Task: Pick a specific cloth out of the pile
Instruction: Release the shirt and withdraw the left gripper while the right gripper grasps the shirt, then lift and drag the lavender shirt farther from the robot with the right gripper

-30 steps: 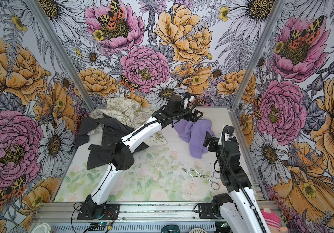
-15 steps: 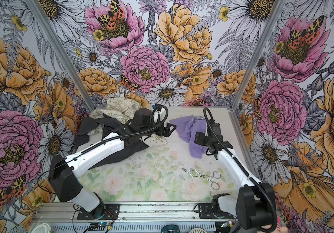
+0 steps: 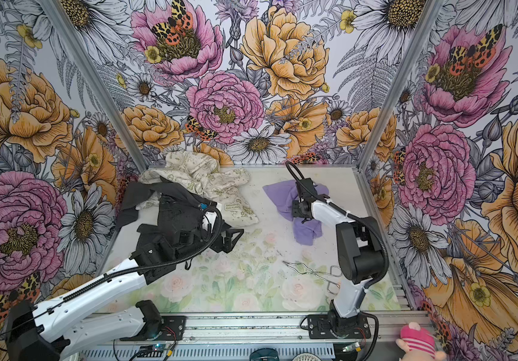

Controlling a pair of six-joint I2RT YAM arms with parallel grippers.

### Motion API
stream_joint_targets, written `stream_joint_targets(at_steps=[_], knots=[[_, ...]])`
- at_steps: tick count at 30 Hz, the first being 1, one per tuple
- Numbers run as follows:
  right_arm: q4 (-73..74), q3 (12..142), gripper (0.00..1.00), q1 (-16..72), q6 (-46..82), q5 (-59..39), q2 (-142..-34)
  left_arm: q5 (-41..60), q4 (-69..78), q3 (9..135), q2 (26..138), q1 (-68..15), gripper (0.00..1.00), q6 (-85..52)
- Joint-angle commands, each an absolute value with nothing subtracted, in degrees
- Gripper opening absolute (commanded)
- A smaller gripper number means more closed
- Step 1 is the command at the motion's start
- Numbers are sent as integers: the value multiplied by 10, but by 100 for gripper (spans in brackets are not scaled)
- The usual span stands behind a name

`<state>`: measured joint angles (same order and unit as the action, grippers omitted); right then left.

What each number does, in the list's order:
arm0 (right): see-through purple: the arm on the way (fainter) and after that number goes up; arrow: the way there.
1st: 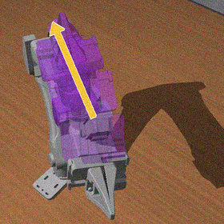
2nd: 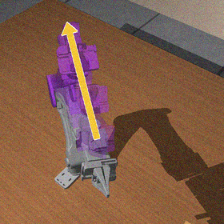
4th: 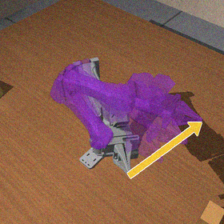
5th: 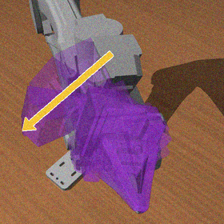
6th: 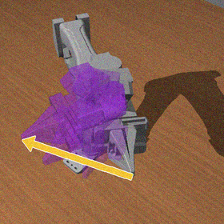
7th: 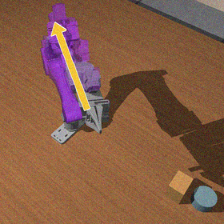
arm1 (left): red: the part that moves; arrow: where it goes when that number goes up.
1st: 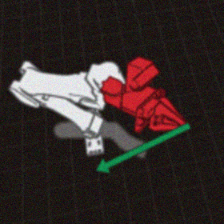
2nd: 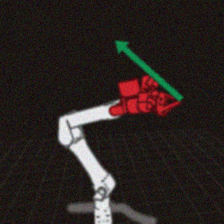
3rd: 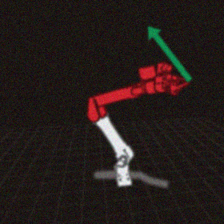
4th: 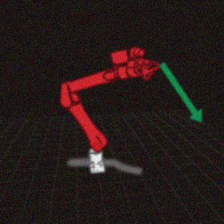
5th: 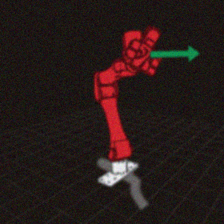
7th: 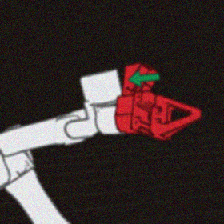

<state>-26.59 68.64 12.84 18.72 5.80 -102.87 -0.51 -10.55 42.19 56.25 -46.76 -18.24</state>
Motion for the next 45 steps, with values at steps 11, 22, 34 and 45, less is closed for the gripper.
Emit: stream_joint_targets(at_steps=[11, 22, 34, 45], knots=[[-292, 913, 0, 116, 115, 52, -1043, -51, 54, 299, 523, -481, 99, -241], [-381, 1304, 0, 91, 59, -95, -1108, -61, 21, 328, 503, -497, 99, -186], [-377, 973, 3, -10, 7, 27, -975, -103, -78, 363, 459, -514, 98, -153], [-379, 823, 73, -70, 47, 178, -965, -152, -88, 367, 449, -522, 99, -162]])
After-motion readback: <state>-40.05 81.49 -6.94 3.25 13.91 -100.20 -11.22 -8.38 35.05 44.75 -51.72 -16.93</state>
